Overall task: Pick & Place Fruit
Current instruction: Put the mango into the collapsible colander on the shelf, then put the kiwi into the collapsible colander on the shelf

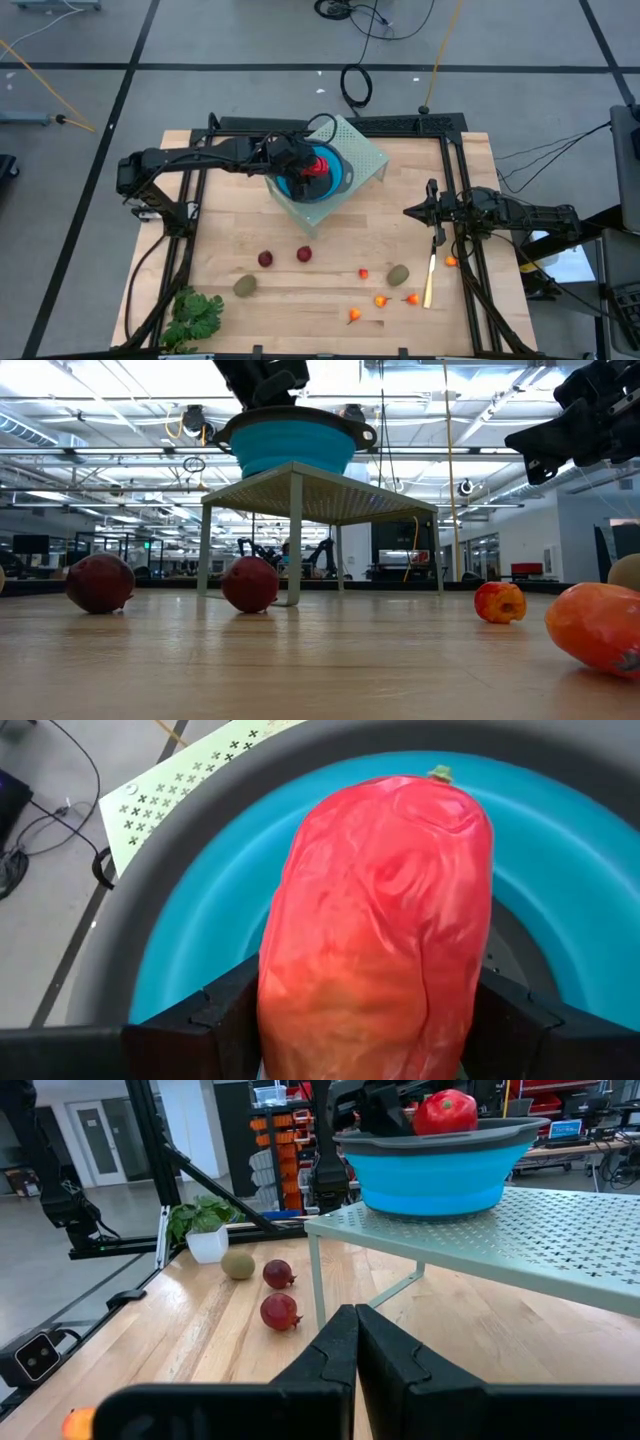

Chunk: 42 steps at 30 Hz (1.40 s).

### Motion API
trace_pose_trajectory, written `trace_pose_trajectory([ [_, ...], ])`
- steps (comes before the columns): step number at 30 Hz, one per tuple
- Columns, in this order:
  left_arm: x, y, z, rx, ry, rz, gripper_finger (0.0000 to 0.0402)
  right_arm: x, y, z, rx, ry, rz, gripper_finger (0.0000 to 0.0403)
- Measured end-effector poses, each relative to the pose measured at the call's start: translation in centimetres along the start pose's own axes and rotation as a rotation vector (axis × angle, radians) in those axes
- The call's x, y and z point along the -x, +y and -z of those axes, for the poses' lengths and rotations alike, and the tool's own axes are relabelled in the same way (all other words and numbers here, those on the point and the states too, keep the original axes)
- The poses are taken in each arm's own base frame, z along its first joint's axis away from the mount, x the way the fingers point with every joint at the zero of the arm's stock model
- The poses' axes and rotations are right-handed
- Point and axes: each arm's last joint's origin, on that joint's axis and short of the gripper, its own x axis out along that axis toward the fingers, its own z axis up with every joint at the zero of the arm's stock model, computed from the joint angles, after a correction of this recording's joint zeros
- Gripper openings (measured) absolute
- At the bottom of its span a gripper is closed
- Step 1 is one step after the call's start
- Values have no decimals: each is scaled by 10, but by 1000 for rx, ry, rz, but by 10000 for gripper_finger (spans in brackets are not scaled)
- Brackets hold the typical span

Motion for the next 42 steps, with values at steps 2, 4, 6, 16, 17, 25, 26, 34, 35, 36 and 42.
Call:
trace_pose_trajectory([
  [2,0,1,0,14,2,0,255,0,0,0,0,0,0,0],
  [4,0,1,1,25,5,-1,255,0,0,0,0,0,0,0],
  [6,0,1,1,33,6,-2,255,0,0,0,0,0,0,0],
  [16,0,1,1,59,6,-2,257,0,0,0,0,0,0,0],
  [17,0,1,1,60,6,-2,260,0,0,0,0,0,0,0],
  [25,0,1,1,81,6,-3,309,0,0,0,0,0,0,0],
  [26,0,1,1,81,6,-3,313,0,0,0,0,0,0,0],
  [34,1,3,0,75,3,-54,313,0,0,0,0,0,0,0],
  [35,2,4,0,75,-1,-66,310,0,0,0,0,0,0,0],
  [36,3,4,0,76,-4,-77,308,0,0,0,0,0,0,0],
  [42,16,6,-4,101,-61,-93,298,0,0,0,0,0,0,0],
])
